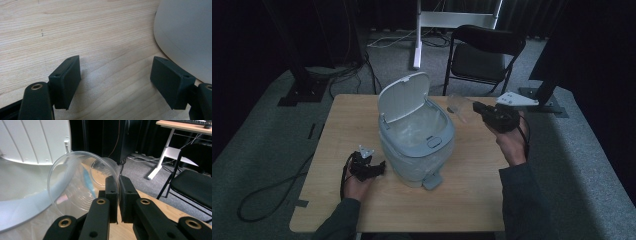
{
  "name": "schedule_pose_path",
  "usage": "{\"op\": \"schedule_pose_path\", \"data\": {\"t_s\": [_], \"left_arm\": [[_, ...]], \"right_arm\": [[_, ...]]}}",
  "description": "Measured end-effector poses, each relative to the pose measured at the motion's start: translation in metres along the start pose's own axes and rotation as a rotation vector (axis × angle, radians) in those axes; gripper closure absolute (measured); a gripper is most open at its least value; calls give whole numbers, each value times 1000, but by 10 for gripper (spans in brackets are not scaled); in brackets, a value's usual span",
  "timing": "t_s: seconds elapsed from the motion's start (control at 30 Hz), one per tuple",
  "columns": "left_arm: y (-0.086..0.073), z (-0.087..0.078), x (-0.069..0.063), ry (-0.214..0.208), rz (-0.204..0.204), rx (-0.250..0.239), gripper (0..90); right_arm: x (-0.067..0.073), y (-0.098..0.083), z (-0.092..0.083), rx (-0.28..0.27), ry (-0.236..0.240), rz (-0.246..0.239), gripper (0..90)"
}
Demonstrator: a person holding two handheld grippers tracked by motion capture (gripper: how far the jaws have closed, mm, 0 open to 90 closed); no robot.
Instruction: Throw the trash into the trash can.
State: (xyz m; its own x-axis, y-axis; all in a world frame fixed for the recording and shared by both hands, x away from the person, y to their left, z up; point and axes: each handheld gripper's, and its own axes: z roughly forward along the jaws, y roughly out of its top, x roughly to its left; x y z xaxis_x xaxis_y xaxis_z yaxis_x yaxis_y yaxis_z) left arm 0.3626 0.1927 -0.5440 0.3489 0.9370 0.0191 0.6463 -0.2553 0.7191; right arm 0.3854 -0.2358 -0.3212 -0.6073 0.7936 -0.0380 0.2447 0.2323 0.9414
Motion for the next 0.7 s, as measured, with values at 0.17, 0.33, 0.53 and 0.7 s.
{"op": "schedule_pose_path", "data": {"t_s": [0.17,0.33,0.53,0.7], "left_arm": [[0,0,0,-1,-1,0,242],[0,0,0,-1,-1,0,243],[0,0,0,-1,-1,0,243],[0,0,0,-1,-1,0,242]], "right_arm": [[4,1,0,1,4,-12,859],[8,5,-2,-11,13,-20,859],[15,10,-3,-19,28,-37,859],[18,11,0,-20,35,-45,859]]}}
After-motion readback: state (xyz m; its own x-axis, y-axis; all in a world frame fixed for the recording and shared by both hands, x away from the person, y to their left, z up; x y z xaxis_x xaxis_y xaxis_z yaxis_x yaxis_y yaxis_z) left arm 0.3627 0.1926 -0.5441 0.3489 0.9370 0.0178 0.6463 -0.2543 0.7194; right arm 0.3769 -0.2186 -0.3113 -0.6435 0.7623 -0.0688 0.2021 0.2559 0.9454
